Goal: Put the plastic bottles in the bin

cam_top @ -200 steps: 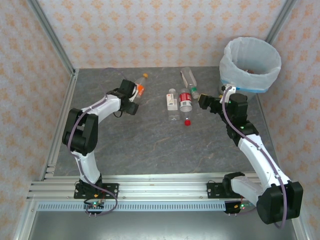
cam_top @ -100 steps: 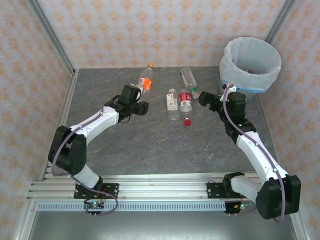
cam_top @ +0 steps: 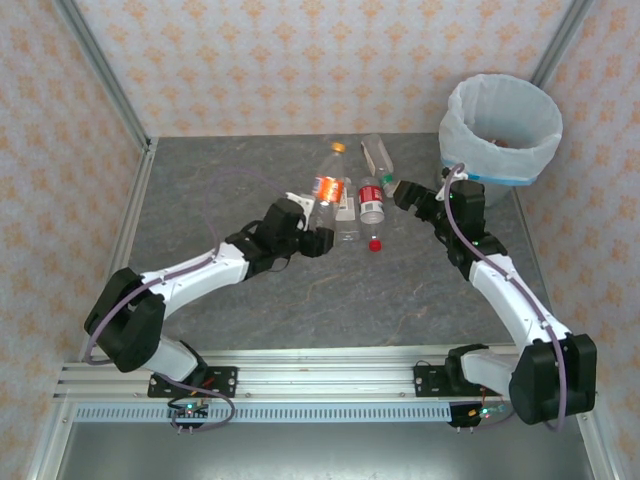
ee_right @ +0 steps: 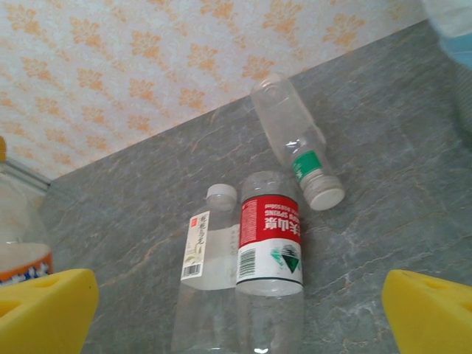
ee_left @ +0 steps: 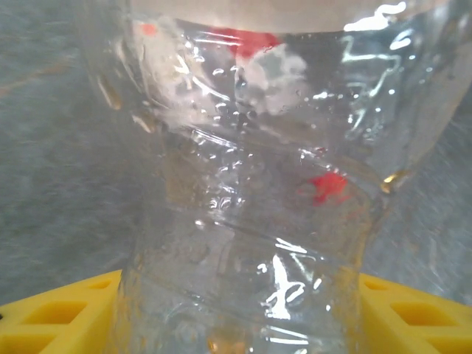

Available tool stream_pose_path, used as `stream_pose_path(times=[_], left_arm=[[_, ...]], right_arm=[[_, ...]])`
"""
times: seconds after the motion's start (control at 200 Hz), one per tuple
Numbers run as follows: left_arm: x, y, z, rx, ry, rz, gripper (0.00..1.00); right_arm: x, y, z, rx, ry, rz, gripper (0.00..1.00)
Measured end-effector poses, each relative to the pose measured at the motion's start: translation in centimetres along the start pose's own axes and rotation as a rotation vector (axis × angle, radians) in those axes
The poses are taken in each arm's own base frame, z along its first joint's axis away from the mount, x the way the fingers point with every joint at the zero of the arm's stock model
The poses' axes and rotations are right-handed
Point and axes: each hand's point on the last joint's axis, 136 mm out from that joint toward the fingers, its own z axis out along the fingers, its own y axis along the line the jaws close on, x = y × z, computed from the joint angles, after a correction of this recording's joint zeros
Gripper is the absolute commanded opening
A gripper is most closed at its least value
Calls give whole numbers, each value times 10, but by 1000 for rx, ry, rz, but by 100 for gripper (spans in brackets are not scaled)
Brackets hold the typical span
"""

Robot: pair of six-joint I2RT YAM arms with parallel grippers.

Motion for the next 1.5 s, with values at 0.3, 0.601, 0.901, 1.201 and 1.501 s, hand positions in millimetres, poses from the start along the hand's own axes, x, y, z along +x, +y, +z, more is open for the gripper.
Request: stream_pose_path(times=[0.3,0.601,0.901,1.201,1.501], left_arm=[[3,-49,-6,109,-29,66,0],[7,-70,-7,181,-46,96,0],[23,-81,1,194,-18,183,0],[33,-85,7,197,5,219,0],[34,-84,8,192,7,220,0]], right_arm=[[9,46,-2,-261,84,35,100],[-2,89,-17,-478,114,49,92],[-17,109,-8,-535,168,90,79],[-17,104,2,-489,186,82,27],[-16,93,7,-427,176,67,0]])
